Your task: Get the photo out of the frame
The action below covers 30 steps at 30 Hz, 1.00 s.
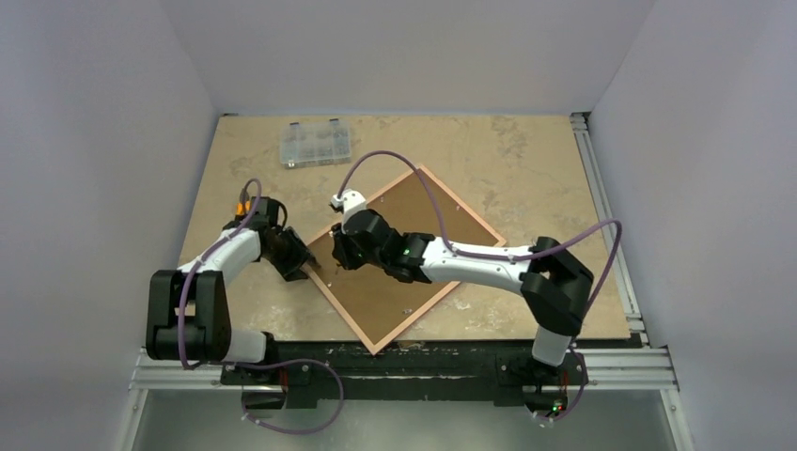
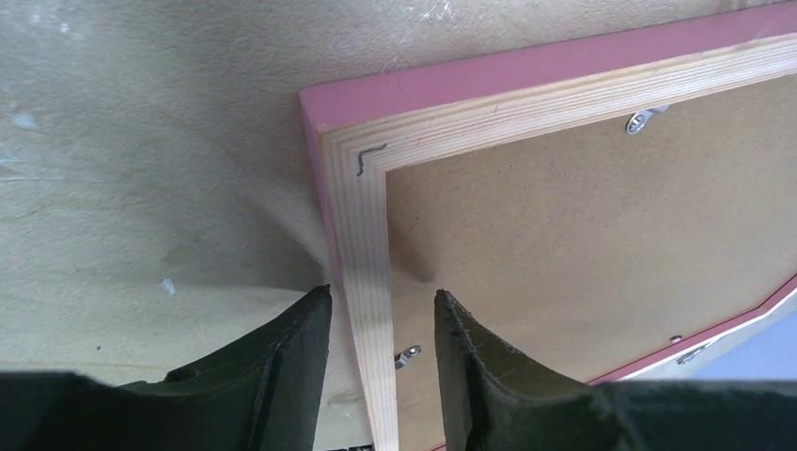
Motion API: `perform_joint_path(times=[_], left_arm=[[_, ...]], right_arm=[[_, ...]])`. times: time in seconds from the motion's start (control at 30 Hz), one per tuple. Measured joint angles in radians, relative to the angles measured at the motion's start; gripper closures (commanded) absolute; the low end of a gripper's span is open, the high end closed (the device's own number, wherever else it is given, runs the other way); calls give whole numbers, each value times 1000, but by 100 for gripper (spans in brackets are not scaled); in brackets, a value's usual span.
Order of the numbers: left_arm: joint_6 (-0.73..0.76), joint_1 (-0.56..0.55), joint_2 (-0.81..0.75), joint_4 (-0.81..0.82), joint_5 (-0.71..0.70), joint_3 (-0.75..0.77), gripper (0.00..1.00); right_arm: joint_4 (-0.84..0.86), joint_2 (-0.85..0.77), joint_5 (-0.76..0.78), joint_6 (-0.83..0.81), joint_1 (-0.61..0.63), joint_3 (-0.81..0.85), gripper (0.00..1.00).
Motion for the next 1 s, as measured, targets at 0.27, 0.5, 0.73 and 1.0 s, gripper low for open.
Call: perform_joint_path(times=[0.27,0.5,0.73,1.0], left_arm=[[10,1,37,0,12,-2,78],[17,6,42,-3,15,-2,93],[19,6,42,-3,14,-1,98],[28,6,48,-8,13,5,100]], right_arm=[[13,188,11,-57,22,139,100],[4,216,19,-77,45,178,100],[-32,220,28,-95,58,199,100],[-62,225,62,-97,87,204,100]])
